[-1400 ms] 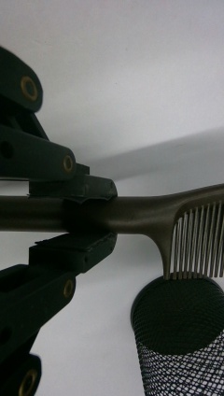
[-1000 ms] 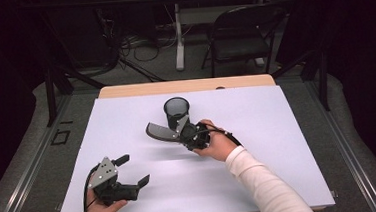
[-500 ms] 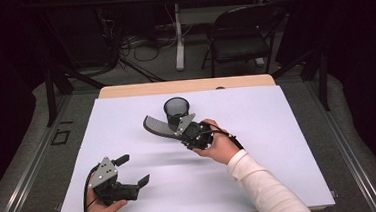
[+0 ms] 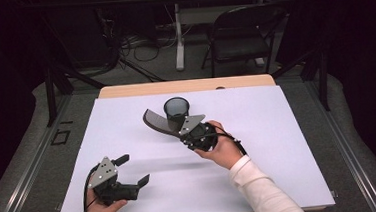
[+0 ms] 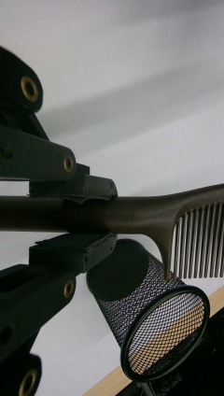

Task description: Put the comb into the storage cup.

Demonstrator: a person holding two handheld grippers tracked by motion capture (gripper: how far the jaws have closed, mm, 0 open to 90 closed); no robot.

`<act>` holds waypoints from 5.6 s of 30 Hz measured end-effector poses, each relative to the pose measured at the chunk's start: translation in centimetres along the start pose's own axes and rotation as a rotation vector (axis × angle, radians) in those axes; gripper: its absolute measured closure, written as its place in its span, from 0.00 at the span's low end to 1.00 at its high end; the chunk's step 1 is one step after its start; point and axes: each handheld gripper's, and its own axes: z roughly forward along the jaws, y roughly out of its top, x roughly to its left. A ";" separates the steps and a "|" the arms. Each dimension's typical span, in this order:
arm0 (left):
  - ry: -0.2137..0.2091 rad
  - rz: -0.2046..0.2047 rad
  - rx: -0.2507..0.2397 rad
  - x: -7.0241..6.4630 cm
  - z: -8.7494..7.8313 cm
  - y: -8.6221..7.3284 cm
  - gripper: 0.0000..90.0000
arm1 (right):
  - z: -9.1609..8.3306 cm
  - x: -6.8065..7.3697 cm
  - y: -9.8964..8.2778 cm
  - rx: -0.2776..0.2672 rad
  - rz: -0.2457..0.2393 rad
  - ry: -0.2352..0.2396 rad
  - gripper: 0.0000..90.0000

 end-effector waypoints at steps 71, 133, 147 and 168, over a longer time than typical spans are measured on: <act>0.031 -0.143 -0.068 1.5 0.0 2.8 0.17 | -2.5 2.2 -2.7 -0.311 0.124 -0.182 0.81; -0.020 -0.275 -0.053 1.3 4.3 12.4 0.44 | -2.5 2.7 -2.8 -0.331 0.124 -0.245 0.81; -0.038 -0.330 -0.047 1.5 5.4 13.4 0.48 | -2.5 2.7 -2.8 -0.330 0.124 -0.245 0.81; -0.050 -0.406 -0.059 2.0 7.0 13.9 0.61 | -2.3 2.9 -2.8 -0.328 0.122 -0.242 0.81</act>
